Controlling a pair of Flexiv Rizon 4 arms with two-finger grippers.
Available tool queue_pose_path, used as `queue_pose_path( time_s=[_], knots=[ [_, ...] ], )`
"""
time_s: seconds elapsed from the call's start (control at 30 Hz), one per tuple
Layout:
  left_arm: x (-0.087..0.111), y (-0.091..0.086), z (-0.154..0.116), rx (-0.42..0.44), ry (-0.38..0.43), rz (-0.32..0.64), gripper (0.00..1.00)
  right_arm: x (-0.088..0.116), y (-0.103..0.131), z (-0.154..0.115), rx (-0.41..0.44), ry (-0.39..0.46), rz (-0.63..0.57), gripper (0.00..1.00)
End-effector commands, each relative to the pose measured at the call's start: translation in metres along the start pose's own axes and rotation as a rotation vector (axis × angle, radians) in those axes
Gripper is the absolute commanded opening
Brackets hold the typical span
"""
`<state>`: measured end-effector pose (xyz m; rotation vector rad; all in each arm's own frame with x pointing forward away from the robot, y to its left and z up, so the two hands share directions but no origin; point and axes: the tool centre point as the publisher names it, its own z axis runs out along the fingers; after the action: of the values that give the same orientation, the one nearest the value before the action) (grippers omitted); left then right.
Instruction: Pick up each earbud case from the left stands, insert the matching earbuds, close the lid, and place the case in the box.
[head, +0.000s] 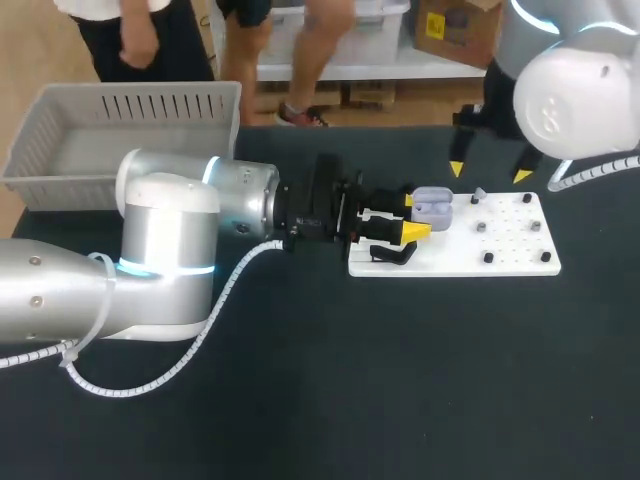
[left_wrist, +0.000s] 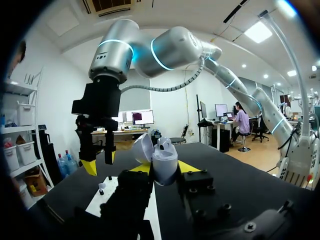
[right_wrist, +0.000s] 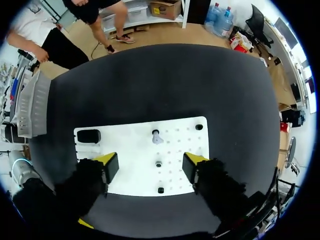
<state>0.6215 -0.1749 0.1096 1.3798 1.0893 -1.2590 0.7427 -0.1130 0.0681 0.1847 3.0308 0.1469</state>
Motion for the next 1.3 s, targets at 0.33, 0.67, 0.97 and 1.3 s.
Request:
queue_pose_path(
  time_s=[0.33,0.67,0.97,1.3],
  knots=[
    [0.000,0.000,0.000,-0.003,-0.001,0.002,0.00,-0.003,-0.003,0.020,-0.047,0.014,-0.019,0.47],
    [0.000,0.000,0.000,-0.003,-0.001,0.002,0.00,-0.006,-0.009,0.037,-0.064,0.033,-0.025,0.49],
    [0.000,0.000,0.000,-0.003,-0.001,0.002,0.00,-0.008,-0.017,0.050,-0.083,0.055,-0.012,0.46],
    [0.000,0.000,0.000,-0.003,-0.001,0.002,0.00,-0.014,-0.016,0.051,-0.094,0.055,-0.026,0.44]
  ],
)
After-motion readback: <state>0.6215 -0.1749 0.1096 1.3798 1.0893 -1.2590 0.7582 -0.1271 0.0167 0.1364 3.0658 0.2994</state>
